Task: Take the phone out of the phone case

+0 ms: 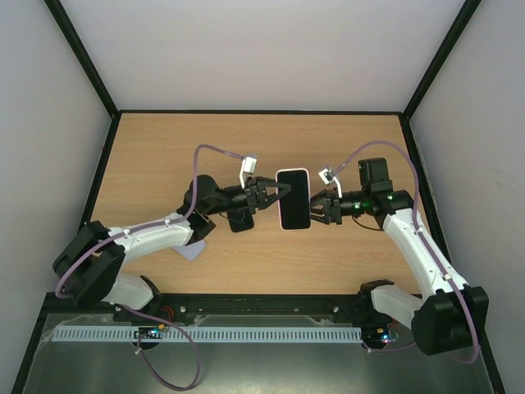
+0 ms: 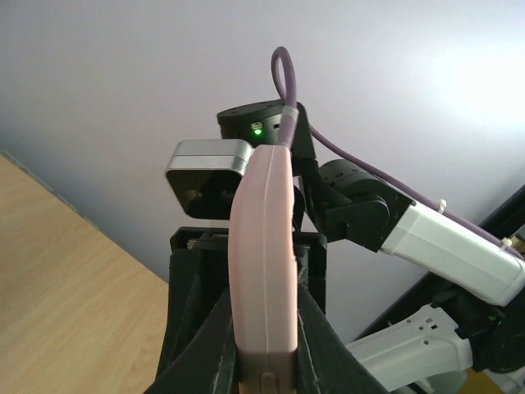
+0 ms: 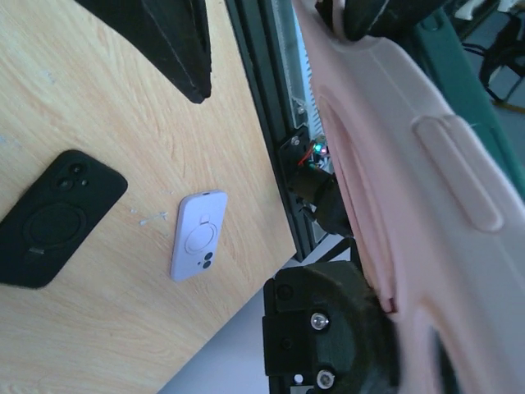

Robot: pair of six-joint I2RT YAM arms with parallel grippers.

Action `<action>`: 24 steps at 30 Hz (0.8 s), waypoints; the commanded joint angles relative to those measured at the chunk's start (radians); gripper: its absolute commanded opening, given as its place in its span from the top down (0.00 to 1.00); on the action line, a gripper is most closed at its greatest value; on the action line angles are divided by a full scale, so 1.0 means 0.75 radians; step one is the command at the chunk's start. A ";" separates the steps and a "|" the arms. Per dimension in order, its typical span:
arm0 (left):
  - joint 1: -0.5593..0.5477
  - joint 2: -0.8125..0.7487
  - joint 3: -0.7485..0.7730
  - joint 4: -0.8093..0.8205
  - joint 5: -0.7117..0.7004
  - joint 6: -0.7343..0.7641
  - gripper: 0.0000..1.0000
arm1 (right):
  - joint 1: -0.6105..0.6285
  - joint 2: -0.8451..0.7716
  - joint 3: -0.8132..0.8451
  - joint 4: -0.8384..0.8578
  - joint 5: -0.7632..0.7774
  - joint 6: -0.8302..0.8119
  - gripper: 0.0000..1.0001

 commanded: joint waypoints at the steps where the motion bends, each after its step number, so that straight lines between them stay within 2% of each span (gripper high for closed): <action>1: -0.084 0.155 -0.035 -0.088 0.061 -0.057 0.97 | 0.037 -0.059 -0.034 0.319 -0.080 0.143 0.73; 5: -0.079 0.151 0.015 -0.246 -0.134 0.062 0.97 | 0.036 -0.087 -0.040 0.232 0.021 0.097 0.97; 7: -0.077 0.121 0.032 -0.313 -0.241 0.103 0.94 | 0.035 -0.097 -0.065 0.264 0.040 0.161 0.98; 9: -0.078 0.085 0.057 -0.406 -0.351 0.156 0.78 | 0.036 -0.108 -0.104 0.338 0.105 0.266 0.98; 10: -0.078 0.062 0.074 -0.463 -0.411 0.175 0.62 | 0.034 -0.114 -0.127 0.362 0.146 0.324 0.98; 11: -0.077 0.043 0.086 -0.506 -0.500 0.199 0.53 | 0.030 -0.120 -0.142 0.369 0.174 0.338 0.98; 13: -0.077 -0.003 0.103 -0.598 -0.654 0.227 0.43 | 0.024 -0.136 -0.180 0.407 0.250 0.409 0.98; 16: -0.077 -0.082 0.094 -0.690 -0.856 0.245 0.35 | 0.011 -0.155 -0.223 0.480 0.347 0.531 0.98; 19: -0.090 -0.130 0.086 -0.764 -0.983 0.289 0.31 | 0.007 -0.142 -0.244 0.495 0.481 0.603 0.98; 24: -0.201 -0.120 0.041 -0.802 -1.166 0.374 0.30 | 0.004 -0.079 -0.261 0.518 0.758 0.710 0.98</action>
